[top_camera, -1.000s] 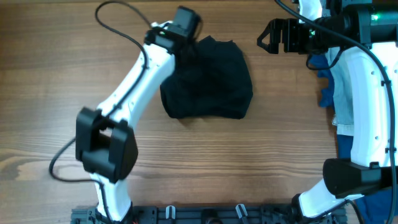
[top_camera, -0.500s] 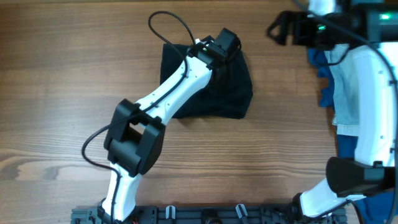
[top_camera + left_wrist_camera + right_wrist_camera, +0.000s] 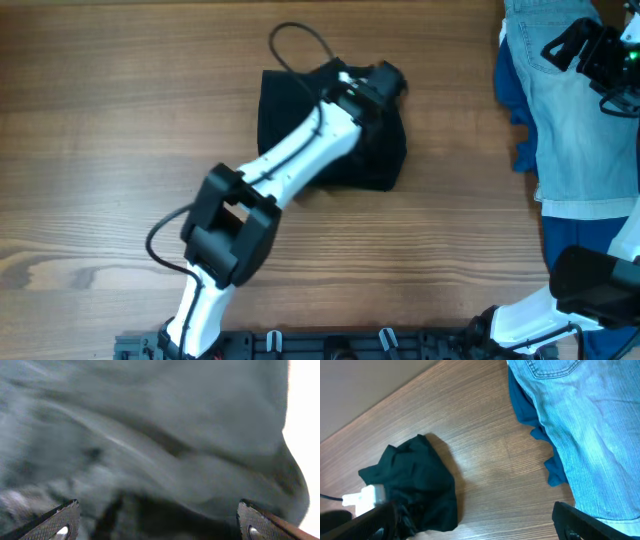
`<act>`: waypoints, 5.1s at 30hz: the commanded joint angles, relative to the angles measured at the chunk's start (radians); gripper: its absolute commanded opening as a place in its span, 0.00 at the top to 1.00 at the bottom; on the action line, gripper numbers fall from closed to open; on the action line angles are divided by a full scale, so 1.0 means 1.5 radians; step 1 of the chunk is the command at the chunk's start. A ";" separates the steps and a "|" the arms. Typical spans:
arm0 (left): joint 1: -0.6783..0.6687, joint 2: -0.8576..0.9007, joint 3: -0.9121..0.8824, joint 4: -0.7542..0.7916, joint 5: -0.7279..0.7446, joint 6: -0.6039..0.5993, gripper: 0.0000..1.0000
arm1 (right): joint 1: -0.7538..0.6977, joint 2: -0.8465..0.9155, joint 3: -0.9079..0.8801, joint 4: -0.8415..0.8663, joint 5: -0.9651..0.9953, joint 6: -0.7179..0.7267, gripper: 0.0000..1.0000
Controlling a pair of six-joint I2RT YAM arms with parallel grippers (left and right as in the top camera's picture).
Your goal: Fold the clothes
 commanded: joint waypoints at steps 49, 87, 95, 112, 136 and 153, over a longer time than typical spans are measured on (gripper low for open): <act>-0.055 0.166 0.019 0.145 -0.023 0.106 0.01 | 0.066 -0.021 0.002 -0.100 -0.054 -0.015 0.00; 0.053 -0.168 0.023 0.017 -0.227 0.059 0.96 | 0.066 -0.021 0.002 -0.098 -0.053 -0.015 0.00; 0.170 -0.195 0.023 -0.047 -0.229 0.055 0.96 | 0.066 -0.021 0.002 -0.098 -0.053 -0.015 0.00; 0.302 -0.303 0.023 -0.099 -0.331 0.020 0.96 | 0.067 -0.021 0.002 -0.097 -0.054 -0.015 0.00; 0.874 -0.329 0.023 -0.261 -0.071 -0.032 0.96 | 0.270 0.027 0.002 -0.097 -0.008 0.003 0.00; 0.863 -0.287 0.022 -0.134 -0.080 -0.065 0.96 | 0.297 0.076 0.002 -0.097 0.000 0.003 0.00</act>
